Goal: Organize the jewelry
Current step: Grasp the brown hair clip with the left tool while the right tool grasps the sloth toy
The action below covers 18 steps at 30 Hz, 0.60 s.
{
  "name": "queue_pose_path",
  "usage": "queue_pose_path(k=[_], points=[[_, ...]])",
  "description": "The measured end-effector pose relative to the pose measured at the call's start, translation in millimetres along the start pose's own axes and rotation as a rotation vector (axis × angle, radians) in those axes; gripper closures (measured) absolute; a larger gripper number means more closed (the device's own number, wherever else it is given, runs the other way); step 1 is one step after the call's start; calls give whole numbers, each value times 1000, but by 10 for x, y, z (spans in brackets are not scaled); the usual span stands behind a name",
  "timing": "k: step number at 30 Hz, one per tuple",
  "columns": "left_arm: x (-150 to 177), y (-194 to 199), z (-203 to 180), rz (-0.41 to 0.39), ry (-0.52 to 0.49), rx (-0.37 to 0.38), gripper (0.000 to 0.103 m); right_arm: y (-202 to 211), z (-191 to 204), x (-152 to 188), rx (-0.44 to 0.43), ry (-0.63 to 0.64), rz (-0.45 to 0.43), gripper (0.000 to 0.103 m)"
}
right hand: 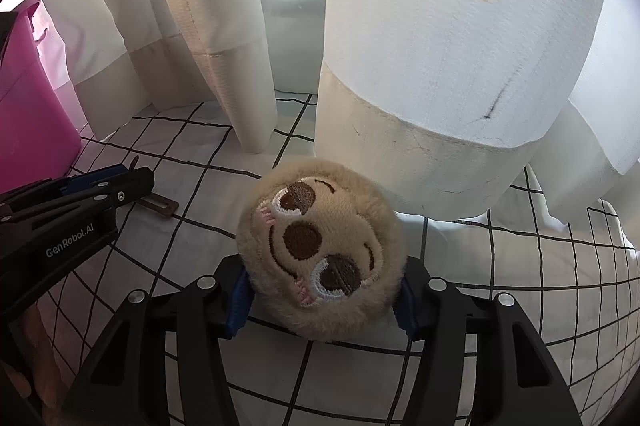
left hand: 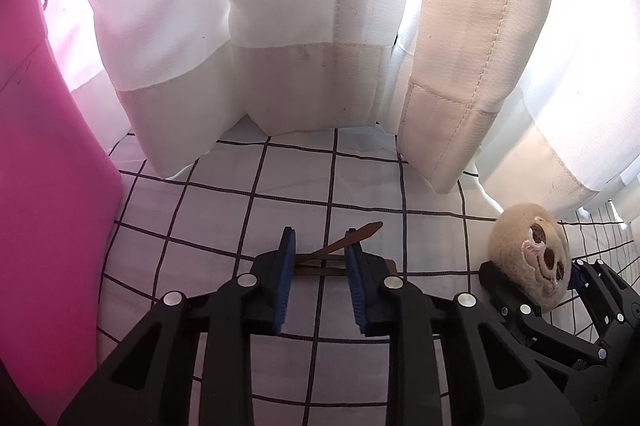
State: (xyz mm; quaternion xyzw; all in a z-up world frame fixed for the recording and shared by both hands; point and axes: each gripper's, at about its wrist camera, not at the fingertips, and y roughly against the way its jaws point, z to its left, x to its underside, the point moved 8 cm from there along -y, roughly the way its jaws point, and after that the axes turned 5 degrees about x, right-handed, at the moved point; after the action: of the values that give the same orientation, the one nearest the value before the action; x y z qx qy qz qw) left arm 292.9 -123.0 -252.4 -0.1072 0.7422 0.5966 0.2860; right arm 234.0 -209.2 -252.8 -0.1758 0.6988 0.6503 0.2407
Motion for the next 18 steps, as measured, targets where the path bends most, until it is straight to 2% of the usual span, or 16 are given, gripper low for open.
queue_pose_path(k=[5,7,16,18], points=[[36,101,-43,-24,-5,-1,94,36,13,19,-13,-9,-9,49],[54,151,-54,-33,-13,-5,102,62,10,36,-18,-14,-9,49],[162,434,-275,-58,-27,13,102,278,73,83,-29,-15,-26,49],[219,585,-175,-67,-30,20,102,326,73,69,-32,-17,-32,49]])
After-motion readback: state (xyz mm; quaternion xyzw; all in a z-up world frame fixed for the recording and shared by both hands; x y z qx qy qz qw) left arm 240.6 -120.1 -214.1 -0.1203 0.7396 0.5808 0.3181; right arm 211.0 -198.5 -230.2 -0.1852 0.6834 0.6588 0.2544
